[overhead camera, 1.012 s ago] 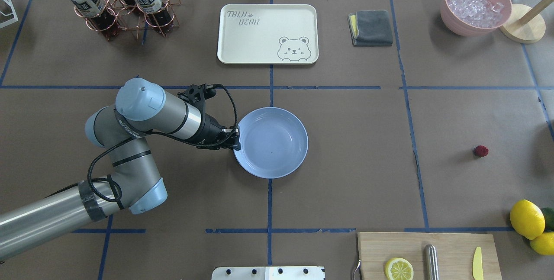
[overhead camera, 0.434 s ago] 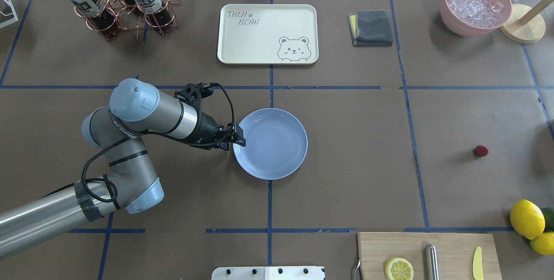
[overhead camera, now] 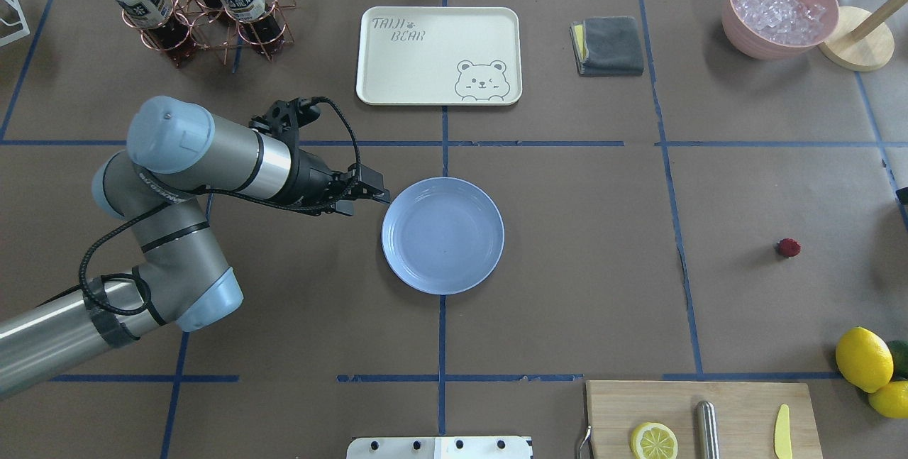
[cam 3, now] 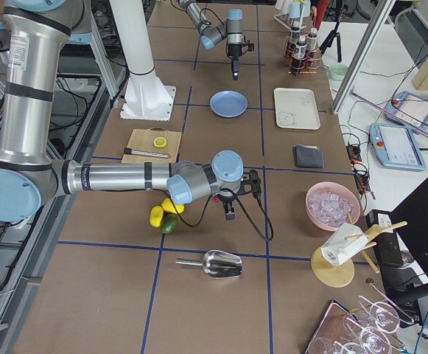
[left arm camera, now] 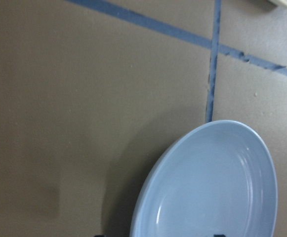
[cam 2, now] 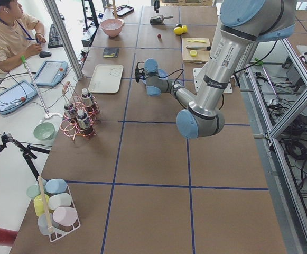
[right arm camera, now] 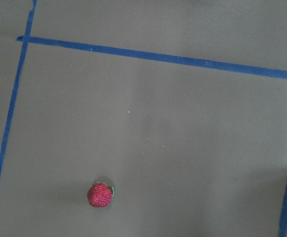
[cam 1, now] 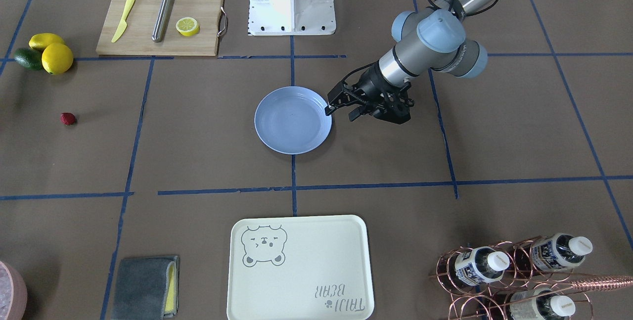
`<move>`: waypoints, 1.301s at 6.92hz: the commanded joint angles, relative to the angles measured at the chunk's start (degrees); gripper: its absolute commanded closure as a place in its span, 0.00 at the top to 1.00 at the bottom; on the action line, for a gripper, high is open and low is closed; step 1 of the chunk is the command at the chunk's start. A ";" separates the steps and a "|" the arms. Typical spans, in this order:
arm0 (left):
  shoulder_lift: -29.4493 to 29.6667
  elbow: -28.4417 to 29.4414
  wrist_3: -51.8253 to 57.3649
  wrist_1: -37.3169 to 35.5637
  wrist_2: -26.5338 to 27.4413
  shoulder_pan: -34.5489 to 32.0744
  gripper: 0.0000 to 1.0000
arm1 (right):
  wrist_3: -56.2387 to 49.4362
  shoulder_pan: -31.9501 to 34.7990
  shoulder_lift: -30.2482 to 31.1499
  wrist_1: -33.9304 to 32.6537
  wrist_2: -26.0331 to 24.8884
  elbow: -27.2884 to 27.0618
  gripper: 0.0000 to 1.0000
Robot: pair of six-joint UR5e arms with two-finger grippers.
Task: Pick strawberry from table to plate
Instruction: 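Release the plate and lift the left gripper while the right gripper reaches the strawberry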
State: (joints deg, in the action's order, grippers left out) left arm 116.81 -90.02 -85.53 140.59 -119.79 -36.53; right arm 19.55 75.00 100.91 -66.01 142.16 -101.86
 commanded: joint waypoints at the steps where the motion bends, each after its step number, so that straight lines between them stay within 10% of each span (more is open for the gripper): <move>1: -0.88 -2.00 -0.16 -0.14 -0.18 -1.17 0.80 | 21.30 -10.77 0.69 11.83 -8.15 -0.01 1.00; 3: -0.88 -3.23 -0.25 -0.14 -0.18 -1.61 0.81 | 31.73 -21.16 0.96 17.12 -18.45 -0.01 1.00; 9: -1.58 -3.85 -0.25 -0.14 -0.09 -1.96 0.84 | 32.74 -26.48 0.70 17.14 -22.89 4.11 0.91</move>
State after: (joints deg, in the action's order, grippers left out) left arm 115.41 -93.81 -85.78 140.45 -119.90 -38.50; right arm 52.29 48.83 101.87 -48.80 119.35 -98.89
